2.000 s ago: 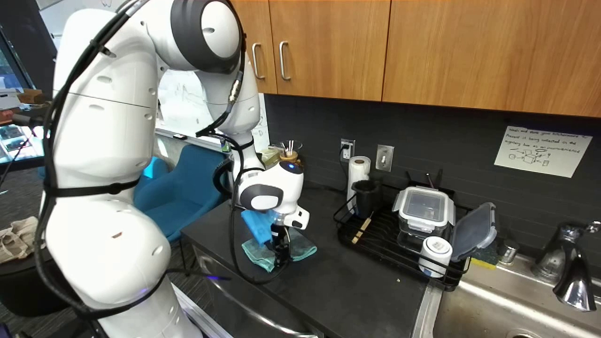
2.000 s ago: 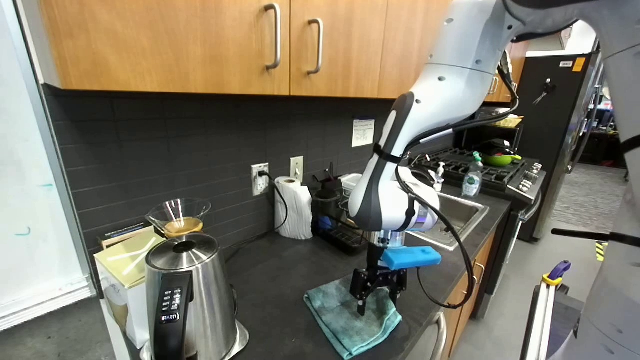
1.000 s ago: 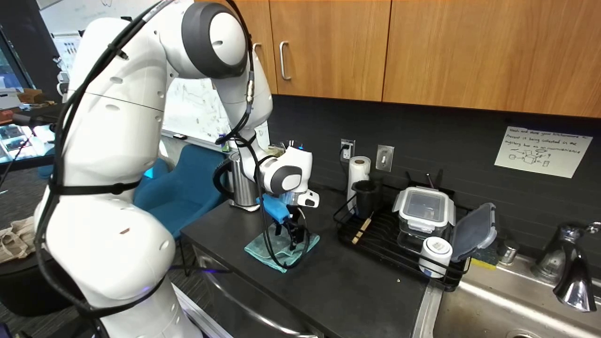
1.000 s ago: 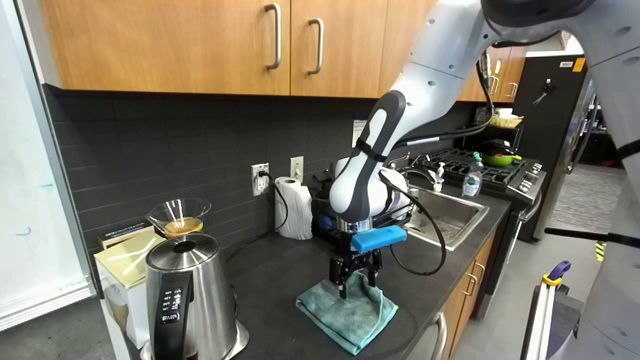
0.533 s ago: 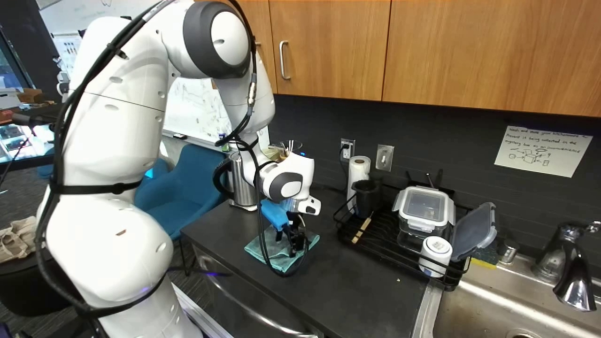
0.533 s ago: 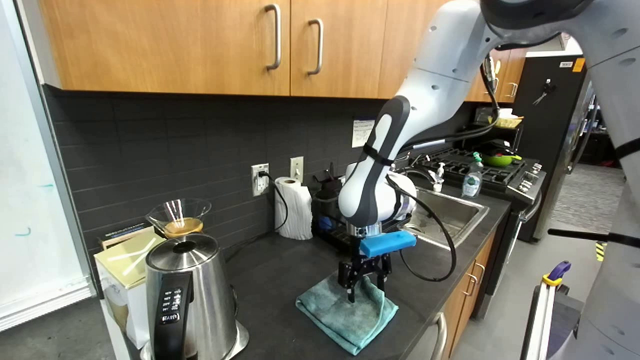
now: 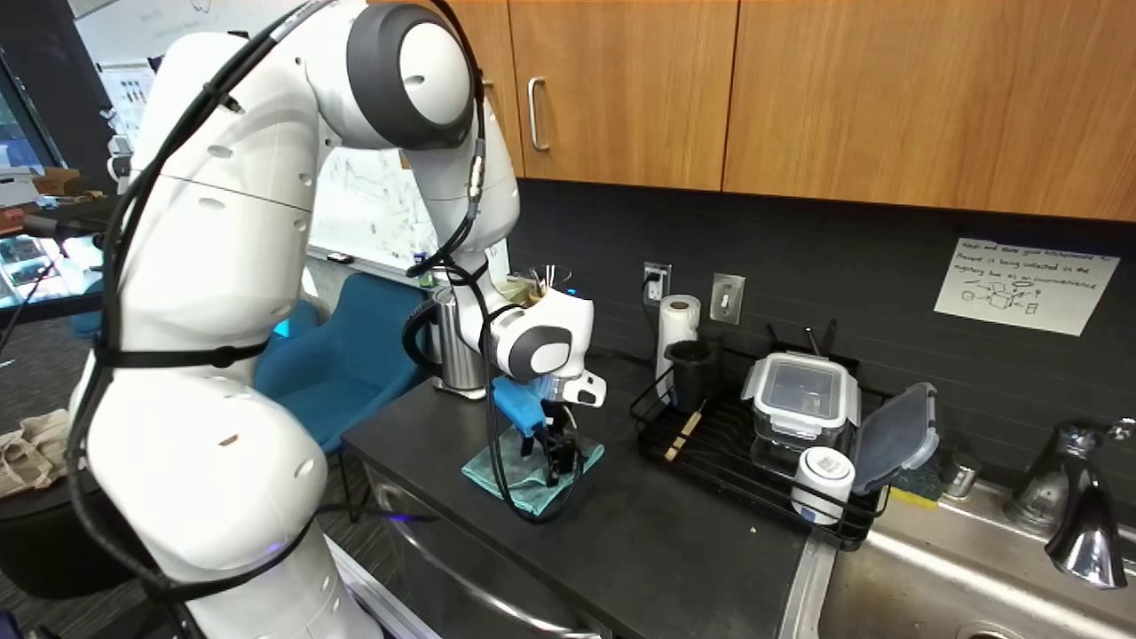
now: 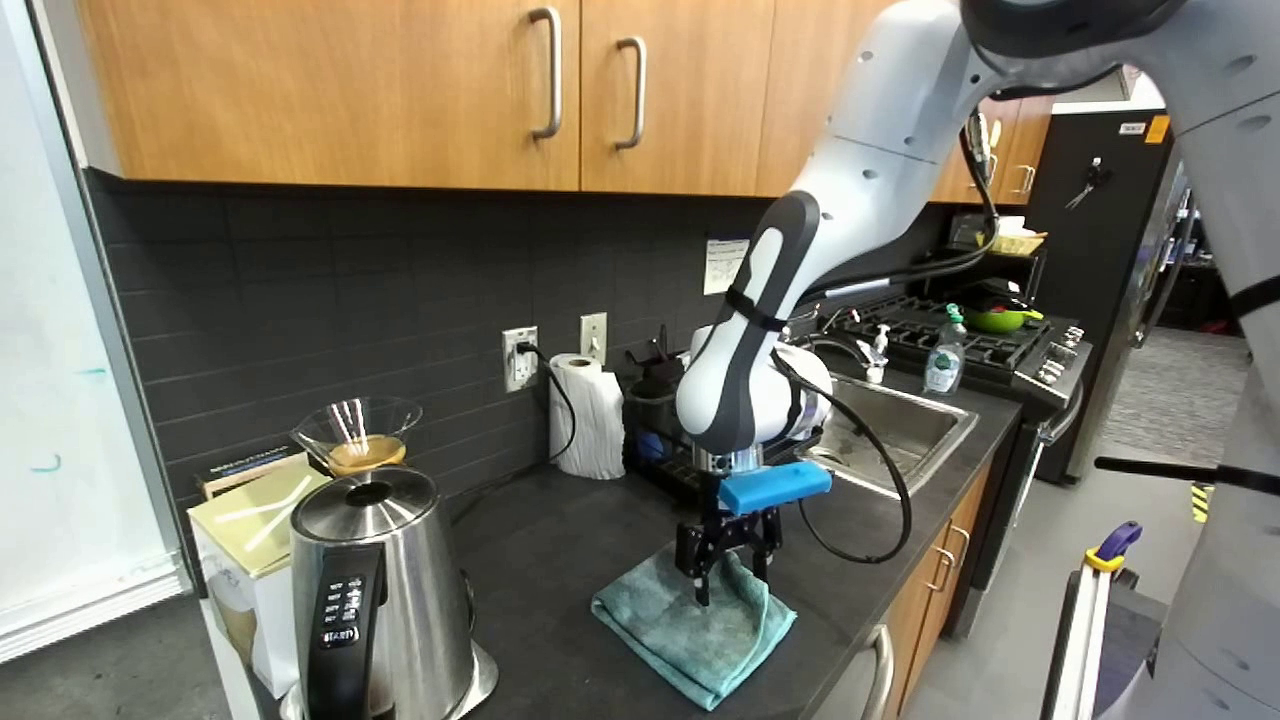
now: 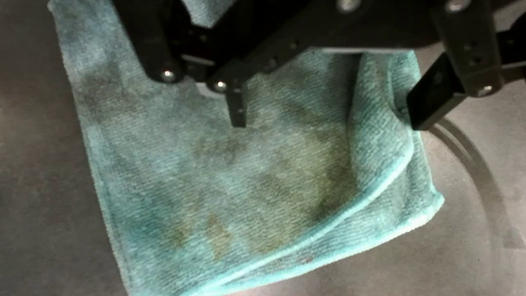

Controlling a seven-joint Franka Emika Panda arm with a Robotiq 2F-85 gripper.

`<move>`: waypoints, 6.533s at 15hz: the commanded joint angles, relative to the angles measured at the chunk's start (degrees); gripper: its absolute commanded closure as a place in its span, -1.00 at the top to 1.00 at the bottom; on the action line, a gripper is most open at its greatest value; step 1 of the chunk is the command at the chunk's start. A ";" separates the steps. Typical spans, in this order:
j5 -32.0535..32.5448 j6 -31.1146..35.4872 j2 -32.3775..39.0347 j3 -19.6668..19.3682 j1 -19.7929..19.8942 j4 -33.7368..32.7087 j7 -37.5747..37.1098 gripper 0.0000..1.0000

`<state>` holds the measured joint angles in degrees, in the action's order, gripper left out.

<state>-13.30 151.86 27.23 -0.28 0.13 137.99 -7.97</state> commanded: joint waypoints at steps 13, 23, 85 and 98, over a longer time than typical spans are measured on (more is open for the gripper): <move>0.36 -1.19 0.18 0.20 0.72 -0.80 -0.43 -1.00; 12.24 7.96 -20.70 -6.68 -9.55 17.91 -14.74 -0.98; 114.16 -20.69 -45.38 14.15 -8.80 18.22 -117.65 -0.84; 114.11 -20.58 -45.36 13.16 -9.22 18.22 -117.51 -0.66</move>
<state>100.67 132.31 -18.36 16.23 -5.55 156.18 -125.90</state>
